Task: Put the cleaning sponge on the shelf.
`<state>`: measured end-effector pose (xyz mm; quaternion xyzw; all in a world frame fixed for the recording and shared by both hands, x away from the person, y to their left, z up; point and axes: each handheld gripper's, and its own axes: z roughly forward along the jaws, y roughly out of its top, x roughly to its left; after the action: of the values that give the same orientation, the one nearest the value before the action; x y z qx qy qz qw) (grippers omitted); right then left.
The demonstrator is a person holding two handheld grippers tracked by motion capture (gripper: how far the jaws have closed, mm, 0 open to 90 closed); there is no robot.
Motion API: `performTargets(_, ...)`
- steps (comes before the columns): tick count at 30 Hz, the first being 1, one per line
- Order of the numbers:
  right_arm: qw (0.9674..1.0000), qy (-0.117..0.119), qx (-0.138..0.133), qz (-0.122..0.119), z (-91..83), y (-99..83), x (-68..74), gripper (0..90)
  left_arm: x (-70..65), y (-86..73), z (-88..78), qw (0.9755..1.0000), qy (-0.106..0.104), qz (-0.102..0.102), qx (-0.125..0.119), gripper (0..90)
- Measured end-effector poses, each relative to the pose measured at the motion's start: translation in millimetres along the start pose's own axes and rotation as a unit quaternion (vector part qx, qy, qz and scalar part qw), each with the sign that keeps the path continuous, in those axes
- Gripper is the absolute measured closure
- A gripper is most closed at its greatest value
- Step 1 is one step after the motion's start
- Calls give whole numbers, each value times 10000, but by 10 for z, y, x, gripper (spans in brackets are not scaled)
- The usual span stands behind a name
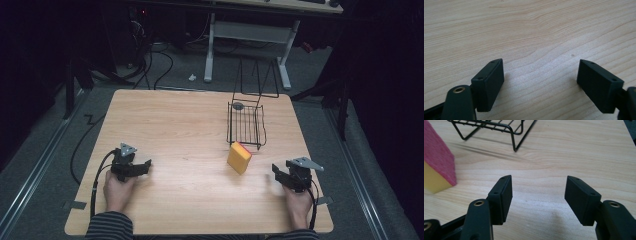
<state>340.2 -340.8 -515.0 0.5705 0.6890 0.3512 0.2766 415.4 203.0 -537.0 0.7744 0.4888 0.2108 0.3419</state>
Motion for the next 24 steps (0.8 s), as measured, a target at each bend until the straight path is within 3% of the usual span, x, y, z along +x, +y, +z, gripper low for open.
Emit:
performTargets(8, 9994, 266, -236, 38, -94, 67, 47, 395, 1, 0, -1, 10000, -1, 11, 10, 222)
performTargets(12, 9984, 410, -381, -89, -131, 78, 96, 405, 1, 0, -1, 10000, -2, 10, 9, 222)
performTargets(19, 9963, 618, -596, -19, -190, 111, 141, 399, 1, 0, -1, 10000, -2, 10, 10, 222)
performTargets(24, 9950, 709, -677, -175, -247, 137, 225, 383, 1, 0, -2, 10000, -1, 11, 9, 222)
